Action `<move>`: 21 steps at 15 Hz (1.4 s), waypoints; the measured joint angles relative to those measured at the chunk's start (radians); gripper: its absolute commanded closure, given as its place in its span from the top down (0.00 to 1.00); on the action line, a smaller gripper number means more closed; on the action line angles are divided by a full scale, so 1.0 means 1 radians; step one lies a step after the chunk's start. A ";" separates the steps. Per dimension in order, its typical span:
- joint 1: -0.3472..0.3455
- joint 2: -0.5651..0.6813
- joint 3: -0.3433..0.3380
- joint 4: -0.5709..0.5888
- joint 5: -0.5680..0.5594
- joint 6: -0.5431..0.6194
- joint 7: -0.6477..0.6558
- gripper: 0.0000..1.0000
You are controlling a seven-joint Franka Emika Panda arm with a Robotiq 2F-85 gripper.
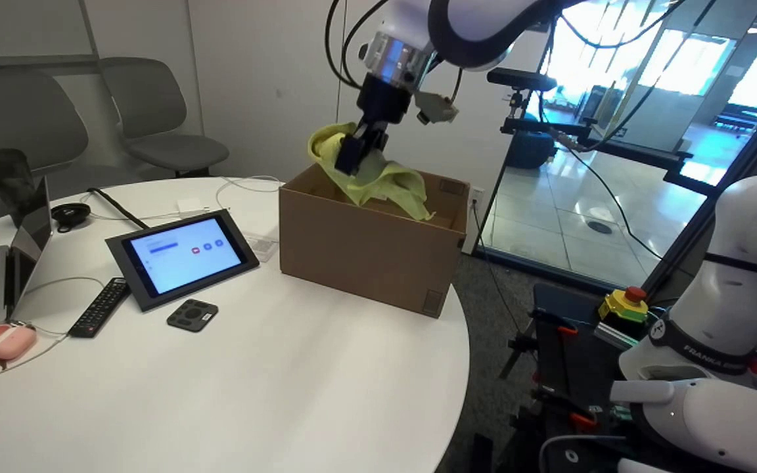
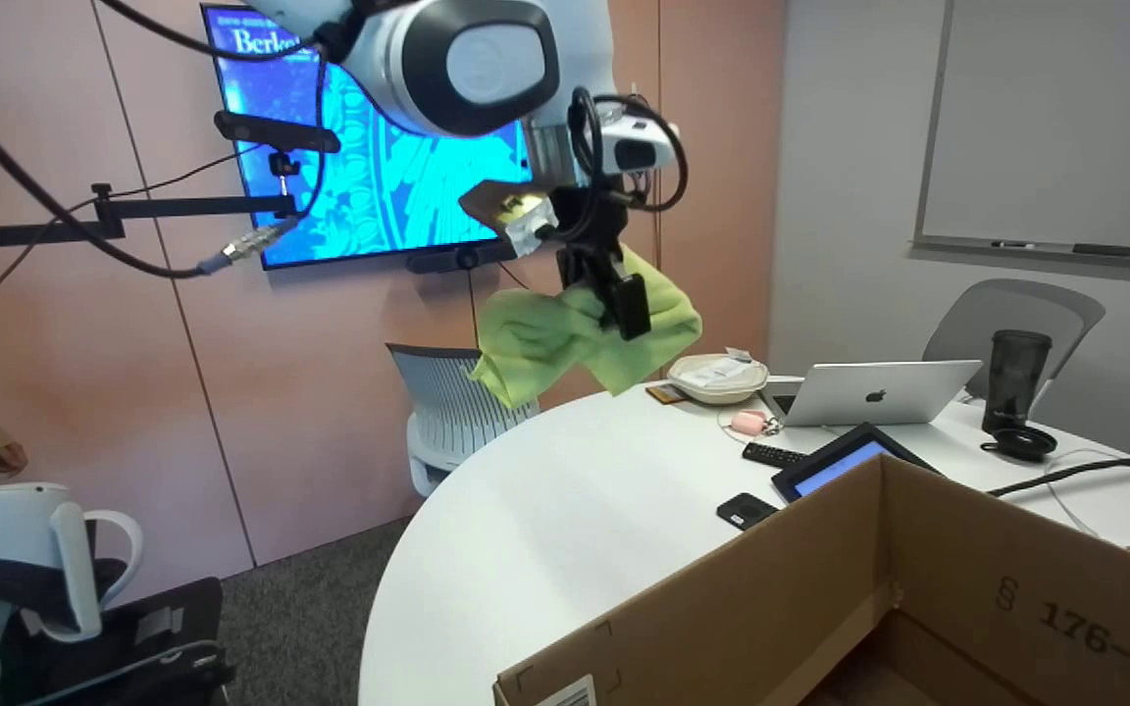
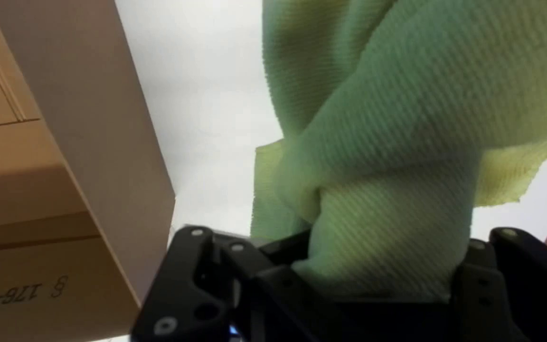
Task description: Put the green marker on the yellow towel, fold the towel twice and put it in the brown box
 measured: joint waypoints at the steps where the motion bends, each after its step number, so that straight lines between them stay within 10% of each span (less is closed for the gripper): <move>1: -0.018 -0.018 -0.015 0.000 0.016 -0.005 -0.002 0.05; 12: -0.194 0.137 -0.177 0.090 0.021 0.019 0.016 0.05; 21: -0.203 0.384 -0.248 0.253 -0.084 0.066 0.181 0.06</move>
